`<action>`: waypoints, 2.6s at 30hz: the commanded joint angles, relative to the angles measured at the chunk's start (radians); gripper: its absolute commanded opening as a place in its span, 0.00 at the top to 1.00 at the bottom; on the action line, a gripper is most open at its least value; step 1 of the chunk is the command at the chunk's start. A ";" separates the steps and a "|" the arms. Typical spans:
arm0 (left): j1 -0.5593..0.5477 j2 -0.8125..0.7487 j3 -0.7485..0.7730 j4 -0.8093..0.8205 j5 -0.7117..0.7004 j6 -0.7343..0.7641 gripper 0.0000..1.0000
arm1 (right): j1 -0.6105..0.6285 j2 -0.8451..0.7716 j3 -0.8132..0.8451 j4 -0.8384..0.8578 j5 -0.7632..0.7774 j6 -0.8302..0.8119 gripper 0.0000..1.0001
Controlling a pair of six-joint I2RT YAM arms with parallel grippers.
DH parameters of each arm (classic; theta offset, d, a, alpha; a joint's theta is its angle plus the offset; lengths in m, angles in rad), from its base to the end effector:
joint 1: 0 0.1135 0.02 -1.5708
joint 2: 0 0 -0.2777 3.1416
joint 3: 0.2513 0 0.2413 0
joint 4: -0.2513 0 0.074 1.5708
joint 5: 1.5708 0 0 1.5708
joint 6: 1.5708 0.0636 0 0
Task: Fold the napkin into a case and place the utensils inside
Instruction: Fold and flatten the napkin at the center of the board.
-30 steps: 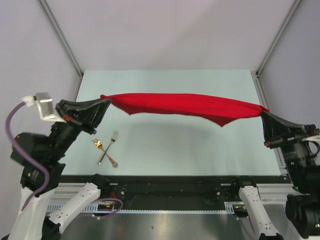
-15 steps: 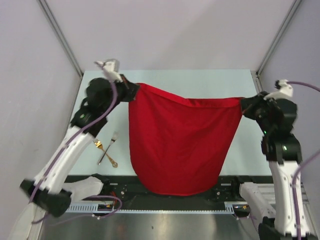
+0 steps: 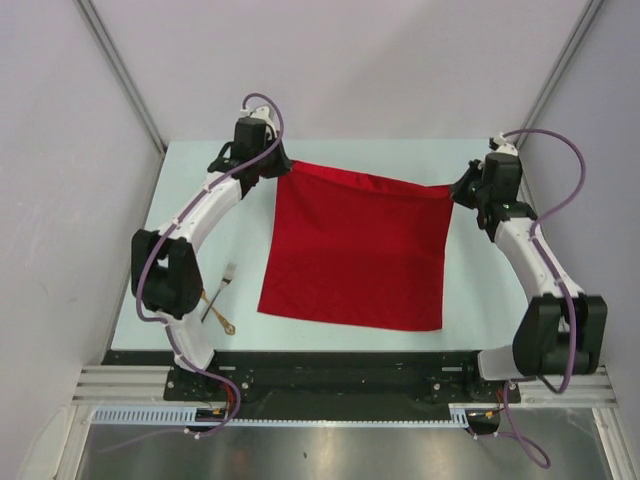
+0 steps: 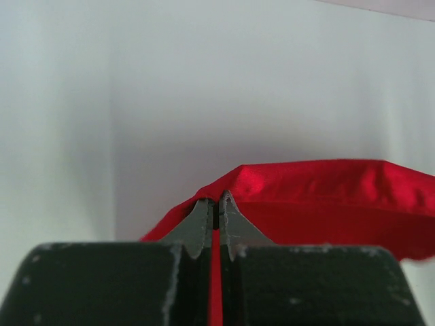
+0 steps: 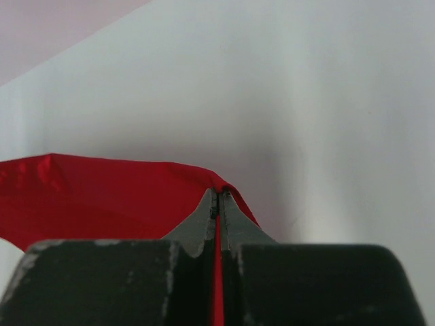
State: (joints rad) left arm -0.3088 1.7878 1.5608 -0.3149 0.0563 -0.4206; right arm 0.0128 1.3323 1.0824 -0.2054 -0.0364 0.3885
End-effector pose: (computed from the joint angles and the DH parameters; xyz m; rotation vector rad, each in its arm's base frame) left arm 0.4170 -0.1368 0.3196 -0.0860 2.1495 -0.4902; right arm 0.3192 0.0064 0.3232 0.3578 2.0063 0.2897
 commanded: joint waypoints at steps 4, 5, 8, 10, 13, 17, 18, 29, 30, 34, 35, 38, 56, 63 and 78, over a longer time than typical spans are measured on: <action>0.019 0.059 0.082 0.017 0.048 -0.020 1.00 | -0.007 0.168 0.120 0.080 -0.053 0.004 1.00; 0.020 0.059 0.073 -0.012 0.039 -0.023 1.00 | -0.005 0.169 0.117 0.074 -0.053 0.012 1.00; 0.030 0.038 0.045 -0.091 0.027 -0.043 1.00 | -0.005 0.147 0.111 0.009 -0.086 0.026 1.00; 0.031 -0.005 -0.011 -0.125 0.024 -0.052 1.00 | -0.005 0.093 0.088 -0.070 -0.092 0.039 1.00; 0.031 -0.070 -0.121 -0.173 0.017 -0.060 1.00 | -0.007 0.022 0.030 -0.174 -0.088 0.056 1.00; 0.031 -0.207 -0.272 -0.197 0.043 -0.046 1.00 | -0.005 -0.138 -0.085 -0.270 -0.082 0.056 1.00; 0.031 -0.235 -0.304 -0.197 0.054 -0.037 1.00 | -0.005 -0.162 -0.114 -0.281 -0.092 0.059 1.00; 0.025 -0.430 -0.659 -0.162 0.149 -0.064 1.00 | -0.005 -0.409 -0.441 -0.359 -0.187 0.122 1.00; 0.022 -0.430 -0.679 -0.156 0.154 -0.069 1.00 | 0.012 -0.415 -0.449 -0.359 -0.184 0.131 1.00; 0.013 -0.410 -0.749 -0.129 0.195 -0.101 1.00 | 0.029 -0.404 -0.458 -0.391 -0.145 0.210 1.00; 0.007 -0.410 -0.755 -0.128 0.192 -0.109 1.00 | 0.032 -0.406 -0.466 -0.394 -0.145 0.220 1.00; 0.000 -0.412 -0.768 -0.128 0.169 -0.115 1.00 | 0.044 -0.410 -0.490 -0.410 -0.125 0.262 1.00; -0.007 -0.461 -0.837 -0.185 0.119 -0.129 1.00 | 0.171 -0.394 -0.515 -0.558 0.122 0.432 1.00; -0.029 -0.444 -0.877 -0.170 0.117 -0.139 1.00 | 0.194 -0.369 -0.541 -0.552 0.159 0.464 1.00; -0.032 -0.452 -0.890 -0.148 0.057 -0.147 1.00 | 0.196 -0.320 -0.596 -0.463 0.142 0.452 1.00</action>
State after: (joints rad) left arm -0.3382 1.3537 0.6750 -0.4805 0.1734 -0.5529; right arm 0.2050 1.0100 0.4965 -0.6926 0.0715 0.8391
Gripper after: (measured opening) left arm 0.017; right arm 0.010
